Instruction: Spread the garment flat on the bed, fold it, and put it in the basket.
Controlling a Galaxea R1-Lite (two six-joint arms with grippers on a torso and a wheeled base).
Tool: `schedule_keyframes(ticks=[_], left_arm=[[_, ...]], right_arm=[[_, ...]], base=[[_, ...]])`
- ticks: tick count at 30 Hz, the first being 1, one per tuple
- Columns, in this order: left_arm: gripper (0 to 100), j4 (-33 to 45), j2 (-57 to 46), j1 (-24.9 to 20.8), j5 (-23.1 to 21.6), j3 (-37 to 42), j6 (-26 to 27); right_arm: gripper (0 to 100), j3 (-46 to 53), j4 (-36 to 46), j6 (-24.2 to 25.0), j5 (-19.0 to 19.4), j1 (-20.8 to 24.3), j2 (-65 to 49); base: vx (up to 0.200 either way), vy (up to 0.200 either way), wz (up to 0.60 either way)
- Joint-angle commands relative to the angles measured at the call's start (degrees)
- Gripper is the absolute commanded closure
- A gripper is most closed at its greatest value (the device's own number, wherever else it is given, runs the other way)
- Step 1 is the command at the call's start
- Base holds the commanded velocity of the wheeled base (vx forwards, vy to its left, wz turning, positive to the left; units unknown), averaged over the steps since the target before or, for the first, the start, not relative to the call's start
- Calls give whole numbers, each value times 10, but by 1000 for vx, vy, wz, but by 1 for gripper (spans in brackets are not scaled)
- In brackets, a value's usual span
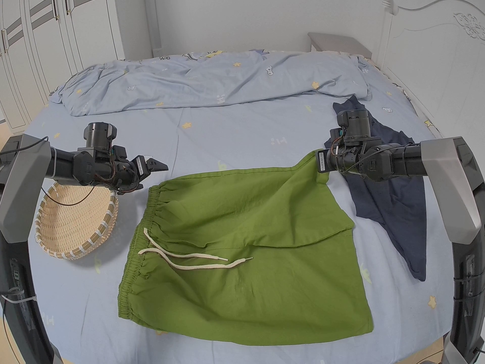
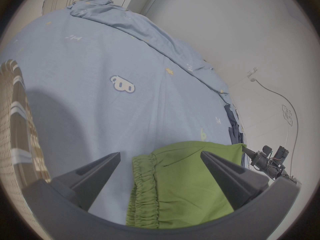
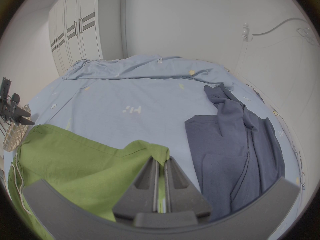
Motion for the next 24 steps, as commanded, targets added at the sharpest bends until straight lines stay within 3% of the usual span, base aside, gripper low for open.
schedule_keyframes(ticks=[1, 13, 14, 24], left_arm=[[0, 0, 25, -2, 0, -12, 1], [0, 0, 45, -8, 0, -27, 2], [100, 0, 45, -9, 0, -27, 3], [100, 0, 44, -4, 1, -29, 3]], right_arm=[[100, 1, 0, -1, 0, 4, 1], [100, 18, -2, 2, 0, 0, -2], [100, 19, -2, 2, 0, 0, -1], [100, 20, -2, 1, 0, 1, -1]], base=[[0, 0, 0], [0, 0, 0], [0, 0, 0], [0, 0, 0]])
